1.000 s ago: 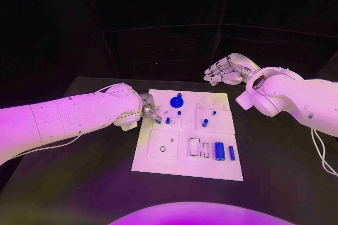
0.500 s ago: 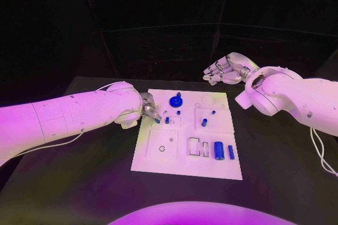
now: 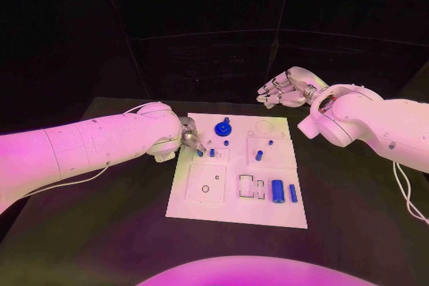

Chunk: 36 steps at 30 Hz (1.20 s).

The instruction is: Assemble the parts on the task board

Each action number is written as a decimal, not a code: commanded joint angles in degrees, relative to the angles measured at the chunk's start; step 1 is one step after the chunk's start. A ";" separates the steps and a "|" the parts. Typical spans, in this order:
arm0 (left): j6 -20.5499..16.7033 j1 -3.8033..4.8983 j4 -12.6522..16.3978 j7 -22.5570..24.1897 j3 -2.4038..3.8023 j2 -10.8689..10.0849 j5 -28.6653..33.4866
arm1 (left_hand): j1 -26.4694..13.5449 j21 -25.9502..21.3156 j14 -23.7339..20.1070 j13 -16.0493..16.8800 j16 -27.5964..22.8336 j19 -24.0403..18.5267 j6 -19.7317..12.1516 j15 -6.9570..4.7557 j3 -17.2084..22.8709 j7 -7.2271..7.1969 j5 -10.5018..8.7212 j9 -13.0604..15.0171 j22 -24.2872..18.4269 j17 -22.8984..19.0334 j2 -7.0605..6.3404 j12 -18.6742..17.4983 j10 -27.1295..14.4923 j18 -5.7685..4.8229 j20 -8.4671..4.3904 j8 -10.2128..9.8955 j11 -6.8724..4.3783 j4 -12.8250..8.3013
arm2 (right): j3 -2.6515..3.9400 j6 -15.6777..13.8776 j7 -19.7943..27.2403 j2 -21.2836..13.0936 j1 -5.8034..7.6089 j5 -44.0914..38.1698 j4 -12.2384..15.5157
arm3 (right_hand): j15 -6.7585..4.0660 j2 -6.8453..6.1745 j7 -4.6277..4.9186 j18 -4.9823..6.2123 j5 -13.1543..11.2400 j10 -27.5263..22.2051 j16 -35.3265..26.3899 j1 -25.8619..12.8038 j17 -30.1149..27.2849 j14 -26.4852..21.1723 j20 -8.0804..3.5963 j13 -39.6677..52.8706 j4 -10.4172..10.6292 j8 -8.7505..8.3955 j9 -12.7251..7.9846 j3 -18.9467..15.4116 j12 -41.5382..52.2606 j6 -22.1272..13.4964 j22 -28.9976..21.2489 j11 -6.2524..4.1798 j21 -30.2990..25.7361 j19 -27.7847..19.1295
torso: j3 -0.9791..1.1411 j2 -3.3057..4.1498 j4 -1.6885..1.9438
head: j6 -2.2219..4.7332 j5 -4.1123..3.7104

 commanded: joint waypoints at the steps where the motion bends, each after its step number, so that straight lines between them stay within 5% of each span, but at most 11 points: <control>1: 1.04 -0.24 -0.29 -1.01 -0.22 0.11 -0.36 | -0.48 0.13 6.05 0.57 0.18 0.12 0.54 -0.43 -0.70 -0.12 0.23 0.04 0.10 15.09 0.16 0.67 0.21 0.06 -0.35 0.15 -0.38 0.03 | 0.04 0.33 0.22 0.06 0.13 0.12 0.07 | 0.29 -0.14 1.04 0.55 -0.33 -0.21 -0.36 0.06 -0.13 0.01 0.19 -0.08 -0.25 -0.29 -0.06 0.02 -0.31 -0.38 -0.09 0.37 -0.41 0.39 | -0.01 0.01 0.05 | 0.01 -0.05; 20: 1.14 -0.23 -0.39 -1.15 -0.21 0.09 -0.36 | -3.00 0.16 6.05 1.08 0.18 0.32 1.38 -0.66 -6.61 -0.34 0.22 0.21 0.44 15.09 -0.76 1.01 0.37 -0.01 -0.61 0.40 -0.59 2.53 | 0.04 0.31 0.20 0.05 0.13 0.12 0.01 | 0.36 -0.20 1.09 0.52 -0.40 -0.32 -0.48 -0.07 -0.36 -0.10 0.23 -0.11 -0.28 -0.37 -0.06 0.00 -0.35 -0.47 -0.22 0.43 -0.61 0.44 | -0.03 0.01 0.08 | -0.09 -0.09; 30: -1.05 -0.25 -0.23 -0.72 -0.20 -0.32 -0.40 | -7.52 0.09 6.05 0.83 0.18 0.42 1.80 -0.56 -14.56 -0.17 0.17 0.28 0.64 15.09 -1.76 0.93 0.26 -0.03 -0.56 0.52 -0.41 7.71 | 0.04 0.22 0.15 0.06 0.13 0.12 -0.06 | 0.49 -0.28 1.21 0.48 -0.47 -0.57 -0.68 -0.25 -0.73 -0.32 0.31 -0.12 -0.33 -0.52 -0.06 -0.02 -0.44 -0.66 -0.46 0.55 -1.00 0.42 | -0.07 -0.02 0.12 | -0.01 -0.11; 36: -5.38 -0.26 0.38 1.77 -0.18 -1.07 -0.22 | -7.16 -0.89 6.00 -0.54 0.10 -0.03 1.21 -0.69 -20.52 -0.27 0.20 0.53 -0.25 14.91 -0.99 -0.03 -0.55 0.22 -0.71 0.79 -0.47 10.56 | 0.04 0.43 0.23 0.23 0.13 0.12 -0.26 | 0.58 -0.37 1.29 0.45 -0.48 -0.76 -0.80 -0.42 -0.98 -0.48 0.37 -0.12 -0.36 -0.62 -0.07 -0.06 -0.48 -0.82 -0.64 0.65 -1.28 0.40 | -0.08 -0.05 0.13 | 0.03 -0.09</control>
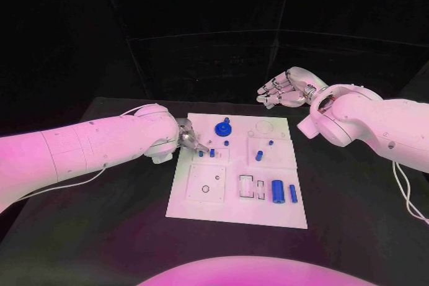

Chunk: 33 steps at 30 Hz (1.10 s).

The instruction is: Assemble the parts on the task board

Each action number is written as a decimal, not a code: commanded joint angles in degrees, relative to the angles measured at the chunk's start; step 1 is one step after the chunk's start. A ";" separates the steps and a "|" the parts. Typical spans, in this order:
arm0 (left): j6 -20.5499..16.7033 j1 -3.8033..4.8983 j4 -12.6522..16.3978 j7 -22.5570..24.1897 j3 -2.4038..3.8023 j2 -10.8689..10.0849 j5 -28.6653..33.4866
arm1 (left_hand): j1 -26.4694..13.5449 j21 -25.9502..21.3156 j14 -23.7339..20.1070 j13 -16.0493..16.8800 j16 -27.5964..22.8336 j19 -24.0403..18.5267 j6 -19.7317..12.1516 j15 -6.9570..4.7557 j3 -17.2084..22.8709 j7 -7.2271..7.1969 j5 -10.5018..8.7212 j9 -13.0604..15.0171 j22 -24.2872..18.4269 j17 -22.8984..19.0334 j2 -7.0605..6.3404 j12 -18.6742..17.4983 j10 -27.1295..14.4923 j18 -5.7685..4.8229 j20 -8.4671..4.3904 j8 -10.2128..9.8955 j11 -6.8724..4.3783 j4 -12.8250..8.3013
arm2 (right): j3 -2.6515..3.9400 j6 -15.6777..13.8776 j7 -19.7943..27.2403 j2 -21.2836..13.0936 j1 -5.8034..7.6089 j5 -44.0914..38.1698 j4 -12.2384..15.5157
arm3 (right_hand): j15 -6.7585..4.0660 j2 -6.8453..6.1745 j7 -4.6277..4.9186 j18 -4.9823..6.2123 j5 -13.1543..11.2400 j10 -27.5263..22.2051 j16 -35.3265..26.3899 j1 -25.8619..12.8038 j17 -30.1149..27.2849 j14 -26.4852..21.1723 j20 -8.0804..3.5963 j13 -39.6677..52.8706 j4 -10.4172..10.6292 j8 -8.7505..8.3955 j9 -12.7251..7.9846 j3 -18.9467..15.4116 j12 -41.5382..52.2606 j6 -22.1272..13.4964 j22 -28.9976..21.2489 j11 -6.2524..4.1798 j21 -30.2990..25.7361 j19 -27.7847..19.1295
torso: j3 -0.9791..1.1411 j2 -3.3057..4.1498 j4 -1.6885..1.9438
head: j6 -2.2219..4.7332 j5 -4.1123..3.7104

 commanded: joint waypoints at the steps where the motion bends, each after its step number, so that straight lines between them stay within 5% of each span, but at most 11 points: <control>1: -5.85 0.07 0.26 3.00 0.04 -0.28 -0.03 | 0.07 -1.83 5.87 -2.58 -0.15 -0.95 -0.64 -0.18 -2.65 0.09 0.16 0.08 -1.83 14.33 0.94 -1.87 -1.65 0.44 -0.28 0.05 -0.05 1.44 | 0.04 0.38 0.35 0.28 0.13 0.10 -0.13 | 0.39 -0.40 1.39 0.44 -0.21 -0.40 -0.36 -0.46 -0.18 -0.31 0.19 -0.07 -0.37 -0.42 -0.07 -0.07 -0.27 -0.54 -0.14 0.27 -0.50 0.19 | 0.04 -0.05 0.02 | 0.11 -0.04; 6: -10.88 0.10 0.48 7.68 0.05 -0.67 2.48 | 1.06 -5.11 5.11 -9.78 -1.55 -2.75 -2.49 0.25 -6.64 0.80 0.18 0.05 -5.14 11.26 2.27 -7.06 -5.52 1.21 0.12 -0.16 0.51 2.76 | 0.04 0.47 0.41 0.48 0.13 0.10 -0.24 | 0.43 -0.42 1.41 0.44 -0.20 -0.48 -0.41 -0.53 -0.29 -0.40 0.21 -0.07 -0.40 -0.47 -0.07 -0.08 -0.28 -0.62 -0.21 0.30 -0.62 0.18 | 0.04 0.03 0.01 | 0.36 0.01; 10: -14.53 0.17 0.77 14.30 0.05 -1.08 5.80 | 2.85 -12.22 3.57 -17.40 -4.55 -6.74 -5.57 1.17 -9.10 2.09 0.19 -0.77 -12.27 5.71 3.83 -13.28 -10.89 2.69 0.90 -1.42 1.75 2.76 | 0.04 0.41 0.38 0.29 0.13 0.10 -0.36 | 0.46 -0.43 1.43 0.43 -0.20 -0.53 -0.43 -0.56 -0.36 -0.44 0.23 -0.07 -0.41 -0.49 -0.07 -0.08 -0.28 -0.65 -0.25 0.32 -0.69 0.18 | 0.02 -0.01 -0.01 | 0.43 -0.04; 15: -18.83 0.20 0.97 22.85 0.04 -1.38 8.53 | 6.02 -28.25 -2.23 -20.49 -14.30 -15.59 -10.48 3.42 -12.46 4.76 0.23 -3.37 -27.30 -9.46 4.81 -17.42 -17.08 5.67 2.75 -4.30 4.40 2.64 | 0.04 0.31 0.32 0.13 0.13 0.10 -0.61 | 0.46 -0.43 1.43 0.43 -0.20 -0.53 -0.43 -0.56 -0.36 -0.44 0.23 -0.07 -0.41 -0.49 -0.07 -0.08 -0.28 -0.65 -0.25 0.32 -0.69 0.18 | 0.04 0.01 -0.03 | 0.68 -0.10; 19: -19.69 0.21 0.51 28.16 0.03 -0.91 9.28 | 12.62 -33.48 -9.92 -23.63 -24.74 -18.73 -12.71 5.21 -12.56 6.59 0.01 -6.03 -30.62 -23.63 5.53 -21.49 -23.32 5.85 4.33 -6.86 6.34 0.68 | 0.03 0.30 0.35 0.15 0.13 0.10 -0.73 | 0.46 -0.43 1.43 0.43 -0.20 -0.53 -0.43 -0.56 -0.36 -0.44 0.23 -0.07 -0.41 -0.49 -0.07 -0.08 -0.28 -0.65 -0.25 0.32 -0.69 0.18 | 0.06 0.04 -0.02 | 0.95 -0.27; 21: -19.54 0.19 -0.29 31.34 0.01 -0.09 8.17 | 19.50 -35.59 -13.01 -26.14 -28.64 -19.55 -13.00 5.68 -10.61 6.99 0.27 -7.82 -31.94 -28.87 6.10 -24.23 -26.06 5.91 5.12 -8.57 6.81 -2.59 | 0.03 0.32 0.41 0.22 0.13 0.10 -0.84 | 0.48 -0.44 1.44 0.43 -0.20 -0.59 -0.46 -0.59 -0.44 -0.49 0.25 -0.06 -0.43 -0.51 -0.07 -0.08 -0.28 -0.70 -0.31 0.34 -0.78 0.18 | 0.06 0.06 -0.05 | 1.12 -0.42; 25: -18.73 0.01 -2.02 35.79 -0.02 1.56 1.28 | 25.05 -37.18 -13.49 -30.75 -29.39 -18.93 -11.13 5.89 -8.31 7.09 0.21 -10.92 -33.14 -30.63 5.46 -28.45 -26.72 6.07 5.56 -11.49 7.15 -5.38 | 0.03 0.41 0.52 0.42 0.13 0.10 -1.06 | 0.48 -0.42 1.43 0.43 -0.18 -0.62 -0.47 -0.55 -0.49 -0.50 0.26 -0.06 -0.49 -0.52 -0.06 -0.04 -0.28 -0.71 -0.34 0.33 -0.83 0.18 | -0.04 0.09 -0.17 | 1.30 -0.70; 33: -16.19 -0.51 -5.58 39.90 -0.05 4.87 -15.14 | 27.06 -37.64 -9.55 -40.60 -26.19 -15.40 -5.60 5.50 -6.96 6.43 0.09 -16.79 -33.77 -28.71 2.34 -37.86 -22.18 6.01 5.09 -18.58 6.93 -7.67 | 0.03 0.61 0.56 0.72 0.13 0.10 -1.20 | 0.48 -0.40 1.41 0.43 -0.17 -0.64 -0.47 -0.50 -0.54 -0.51 0.26 -0.06 -0.54 -0.52 -0.05 0.00 -0.27 -0.71 -0.38 0.32 -0.88 0.19 | 0.02 0.10 -0.28 | 1.47 -0.94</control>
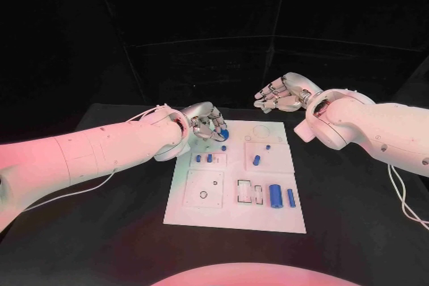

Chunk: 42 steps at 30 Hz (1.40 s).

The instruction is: Assemble the parts on the task board

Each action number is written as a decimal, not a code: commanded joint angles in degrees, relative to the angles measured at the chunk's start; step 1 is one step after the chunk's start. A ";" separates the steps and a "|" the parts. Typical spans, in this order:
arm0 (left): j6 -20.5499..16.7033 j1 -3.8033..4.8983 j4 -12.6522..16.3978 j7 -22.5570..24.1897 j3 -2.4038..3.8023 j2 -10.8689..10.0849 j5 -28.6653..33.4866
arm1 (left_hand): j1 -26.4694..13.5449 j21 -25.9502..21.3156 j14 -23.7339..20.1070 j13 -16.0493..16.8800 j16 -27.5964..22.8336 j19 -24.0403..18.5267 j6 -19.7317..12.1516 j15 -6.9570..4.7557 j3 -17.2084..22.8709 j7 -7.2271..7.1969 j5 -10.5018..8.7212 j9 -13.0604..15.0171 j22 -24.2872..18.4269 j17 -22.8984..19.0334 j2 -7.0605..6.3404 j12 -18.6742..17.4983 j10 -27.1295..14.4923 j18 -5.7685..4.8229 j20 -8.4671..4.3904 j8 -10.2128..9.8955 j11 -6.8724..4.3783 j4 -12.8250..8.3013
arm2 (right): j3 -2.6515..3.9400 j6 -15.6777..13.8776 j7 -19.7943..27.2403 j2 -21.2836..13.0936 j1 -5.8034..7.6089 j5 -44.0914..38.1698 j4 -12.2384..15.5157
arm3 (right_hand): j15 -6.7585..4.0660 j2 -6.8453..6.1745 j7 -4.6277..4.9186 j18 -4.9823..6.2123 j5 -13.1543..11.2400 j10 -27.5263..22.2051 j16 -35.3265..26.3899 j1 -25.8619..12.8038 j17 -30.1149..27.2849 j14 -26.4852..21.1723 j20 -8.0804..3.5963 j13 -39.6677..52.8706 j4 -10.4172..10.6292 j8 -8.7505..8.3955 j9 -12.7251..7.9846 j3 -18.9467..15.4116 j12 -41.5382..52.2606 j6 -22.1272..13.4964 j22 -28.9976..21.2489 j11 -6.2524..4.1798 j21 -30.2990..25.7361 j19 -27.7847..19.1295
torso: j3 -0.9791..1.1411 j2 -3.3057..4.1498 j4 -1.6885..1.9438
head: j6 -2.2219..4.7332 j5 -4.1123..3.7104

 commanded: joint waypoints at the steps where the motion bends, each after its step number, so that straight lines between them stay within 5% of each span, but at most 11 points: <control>1: 1.65 -0.15 -1.40 5.75 -0.01 1.17 -13.10 | 0.20 0.10 1.51 -2.23 1.66 1.02 1.30 0.03 0.25 -0.06 0.19 -1.20 0.09 1.67 -0.71 -2.37 0.91 0.69 -0.07 -1.61 0.07 -0.68 | 0.04 0.42 0.50 0.13 0.13 0.09 0.00 | 0.29 -0.17 1.41 0.43 -0.17 -0.43 -0.27 -0.27 -0.05 -0.31 0.26 -0.07 -0.23 -0.29 -0.05 0.01 -0.28 -0.34 -0.05 0.12 -0.31 0.19 | 0.03 -0.03 0.05 | 0.06 -0.28; 6: 4.55 -0.50 -3.74 5.70 -0.53 3.26 -18.60 | 0.05 1.56 6.13 -5.73 8.05 3.56 3.36 0.18 0.69 -0.23 0.22 -2.92 1.04 9.33 -1.01 -6.38 0.96 0.75 -0.10 -4.03 0.43 -1.69 | 0.04 0.50 0.53 0.37 0.13 0.09 -0.08 | 0.29 -0.17 1.41 0.43 -0.17 -0.43 -0.27 -0.27 -0.05 -0.31 0.26 -0.07 -0.23 -0.29 -0.05 0.01 -0.28 -0.34 -0.05 0.12 -0.31 0.19 | 0.00 -0.01 0.03 | 0.09 -0.41; 12: 6.65 -0.88 -6.01 5.15 -0.91 5.04 -21.67 | -0.21 12.15 10.21 -7.97 14.54 9.33 4.88 0.10 0.98 -0.31 0.27 -4.03 10.99 17.98 -0.95 -8.69 1.95 -1.04 -0.20 -5.71 0.46 -2.55 | 0.04 0.51 0.55 0.59 0.13 0.09 -0.17 | 0.28 -0.11 1.40 0.44 -0.15 -0.44 -0.26 -0.21 -0.12 -0.30 0.27 -0.07 -0.30 -0.28 -0.04 0.08 -0.26 -0.33 -0.10 0.11 -0.38 0.21 | 0.02 -0.01 0.01 | 0.03 -0.37; 42: 8.44 -1.93 -10.89 4.82 -0.98 8.55 -23.77 | -0.30 19.84 11.71 -9.78 15.87 12.84 8.39 -0.54 3.44 -0.49 0.32 -5.21 18.74 18.18 0.23 -12.09 6.66 -2.31 -0.73 -7.78 -0.15 -3.26 | 0.04 0.61 0.55 1.08 0.13 0.09 -0.48 | 0.26 0.05 1.40 0.47 -0.01 -0.48 -0.23 -0.03 -0.32 -0.26 0.28 -0.06 -0.51 -0.27 -0.01 0.30 -0.21 -0.30 -0.24 0.09 -0.59 0.30 | 0.05 -0.06 0.11 | -0.20 -0.75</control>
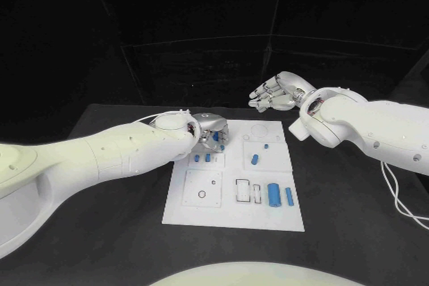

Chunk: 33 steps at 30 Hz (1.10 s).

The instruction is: Assemble the parts on the task board

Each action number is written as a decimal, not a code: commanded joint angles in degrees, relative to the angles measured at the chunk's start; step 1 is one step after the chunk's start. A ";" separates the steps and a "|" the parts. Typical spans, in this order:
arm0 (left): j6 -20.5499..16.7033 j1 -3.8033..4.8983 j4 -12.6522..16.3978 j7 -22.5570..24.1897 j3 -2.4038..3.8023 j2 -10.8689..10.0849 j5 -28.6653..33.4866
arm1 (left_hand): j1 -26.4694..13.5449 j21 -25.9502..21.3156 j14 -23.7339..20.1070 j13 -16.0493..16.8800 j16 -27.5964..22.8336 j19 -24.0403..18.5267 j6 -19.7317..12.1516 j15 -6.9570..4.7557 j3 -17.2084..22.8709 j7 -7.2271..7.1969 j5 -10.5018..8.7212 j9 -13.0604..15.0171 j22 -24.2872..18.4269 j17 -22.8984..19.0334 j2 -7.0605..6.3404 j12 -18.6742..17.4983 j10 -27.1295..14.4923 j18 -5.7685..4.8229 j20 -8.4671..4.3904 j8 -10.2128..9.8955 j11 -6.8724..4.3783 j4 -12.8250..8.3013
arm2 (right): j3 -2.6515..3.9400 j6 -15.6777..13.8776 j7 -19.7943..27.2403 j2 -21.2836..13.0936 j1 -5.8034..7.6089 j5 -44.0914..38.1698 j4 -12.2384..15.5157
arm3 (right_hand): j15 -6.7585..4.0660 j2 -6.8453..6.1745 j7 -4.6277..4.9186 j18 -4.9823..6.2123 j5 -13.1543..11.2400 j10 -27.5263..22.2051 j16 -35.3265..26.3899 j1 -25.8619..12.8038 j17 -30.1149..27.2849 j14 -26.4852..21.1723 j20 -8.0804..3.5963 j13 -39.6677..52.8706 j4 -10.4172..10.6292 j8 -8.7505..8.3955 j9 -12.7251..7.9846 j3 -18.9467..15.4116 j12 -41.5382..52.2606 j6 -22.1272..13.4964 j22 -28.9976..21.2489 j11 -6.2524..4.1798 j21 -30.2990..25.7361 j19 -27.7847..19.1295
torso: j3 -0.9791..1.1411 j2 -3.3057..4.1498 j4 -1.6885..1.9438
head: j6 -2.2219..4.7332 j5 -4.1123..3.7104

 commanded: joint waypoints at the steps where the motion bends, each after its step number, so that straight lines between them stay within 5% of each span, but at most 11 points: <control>1: 0.68 -0.03 -0.40 0.58 0.03 0.26 -0.56 | -0.01 0.48 1.10 -0.10 0.32 0.35 0.59 -0.38 0.76 -0.02 0.32 -0.13 0.31 -0.10 0.63 -0.49 0.73 -0.55 -0.01 -0.31 0.03 0.01 | 0.04 0.26 0.53 0.09 0.13 0.09 0.02 | 0.26 0.05 1.40 0.47 -0.01 -0.48 -0.23 -0.03 -0.06 -0.26 0.28 -0.06 -0.23 -0.27 -0.01 0.00 -0.21 -0.30 -0.09 0.09 -0.31 0.30 | 0.01 0.00 0.00 | -0.02 -0.05; 26: 2.56 -0.65 -2.84 -1.73 0.07 2.05 -0.56 | -1.18 1.78 1.15 -0.03 0.32 0.62 3.05 -0.60 5.13 -0.11 0.28 -0.70 2.12 -1.03 0.61 -3.86 3.97 -0.78 -0.23 -1.61 -0.25 0.08 | 0.04 0.46 0.55 0.44 0.13 0.09 -0.06 | 0.26 0.05 1.40 0.47 -0.01 -0.48 -0.23 -0.03 -0.06 -0.26 0.28 -0.06 -0.23 -0.27 -0.01 0.00 -0.21 -0.30 -0.09 0.09 -0.31 0.30 | 0.01 -0.01 0.03 | -0.14 -0.30; 33: 0.67 -0.78 -2.55 -1.77 0.07 1.69 -0.56 | 0.48 3.25 1.26 0.34 0.53 1.14 5.32 -1.21 8.83 -0.33 0.19 -0.53 3.79 -1.03 1.44 -4.26 7.25 -1.02 -0.70 -1.41 -0.91 -1.62 | 0.04 0.43 0.58 0.44 0.13 0.09 -0.05 | 0.26 0.05 1.40 0.47 -0.01 -0.48 -0.23 -0.03 -0.06 -0.26 0.28 -0.06 -0.23 -0.27 -0.01 0.00 -0.21 -0.30 -0.09 0.09 -0.31 0.30 | -0.02 -0.05 0.05 | -0.07 -0.40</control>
